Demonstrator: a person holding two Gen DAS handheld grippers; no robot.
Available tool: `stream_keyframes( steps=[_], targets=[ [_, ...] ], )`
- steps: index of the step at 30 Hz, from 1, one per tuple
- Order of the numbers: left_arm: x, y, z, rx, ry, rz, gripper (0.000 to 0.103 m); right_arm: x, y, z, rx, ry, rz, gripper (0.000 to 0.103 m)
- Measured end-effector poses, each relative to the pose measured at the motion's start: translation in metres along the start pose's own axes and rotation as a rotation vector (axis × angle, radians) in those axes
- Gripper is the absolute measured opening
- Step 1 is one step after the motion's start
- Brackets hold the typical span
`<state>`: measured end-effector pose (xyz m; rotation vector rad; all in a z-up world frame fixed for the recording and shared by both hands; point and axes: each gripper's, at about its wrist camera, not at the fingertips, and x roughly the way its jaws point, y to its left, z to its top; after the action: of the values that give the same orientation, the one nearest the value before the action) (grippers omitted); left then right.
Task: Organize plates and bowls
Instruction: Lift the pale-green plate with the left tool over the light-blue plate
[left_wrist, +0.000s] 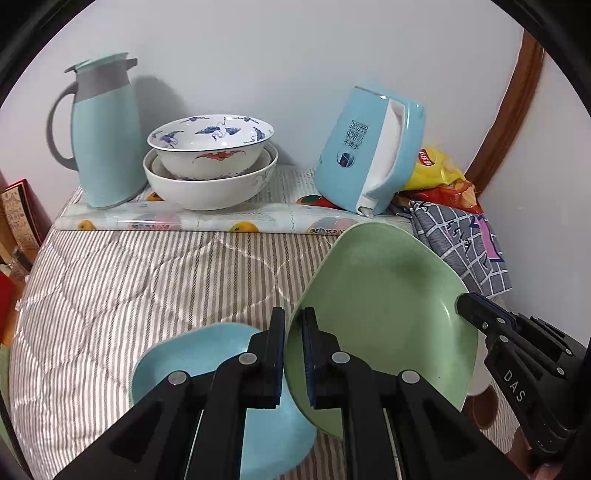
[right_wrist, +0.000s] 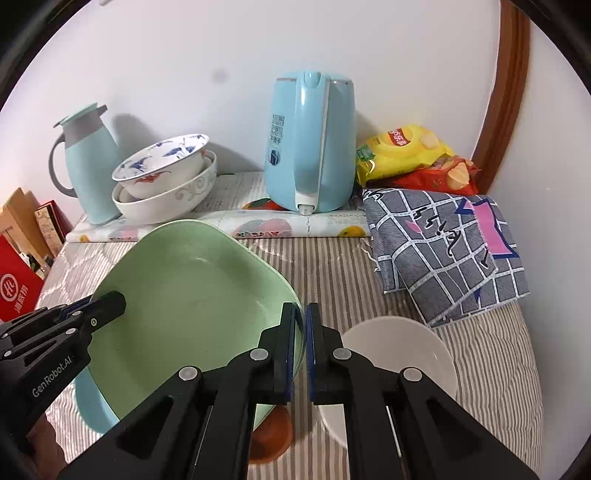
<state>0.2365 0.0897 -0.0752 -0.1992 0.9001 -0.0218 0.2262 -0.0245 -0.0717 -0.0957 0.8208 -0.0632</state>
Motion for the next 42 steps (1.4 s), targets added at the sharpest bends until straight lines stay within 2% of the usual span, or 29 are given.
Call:
stream_keyframes(
  steps=[14, 42],
  targets=[
    [-0.045, 0.003, -0.029, -0.006, -0.025, 0.010, 0.010, -0.047, 0.012, -0.029, -0.002, -0.036, 0.009, 0.005],
    [-0.097, 0.021, -0.066, -0.034, -0.062, 0.051, 0.010, -0.091, 0.039, -0.063, -0.015, -0.070, 0.050, 0.005]
  ],
)
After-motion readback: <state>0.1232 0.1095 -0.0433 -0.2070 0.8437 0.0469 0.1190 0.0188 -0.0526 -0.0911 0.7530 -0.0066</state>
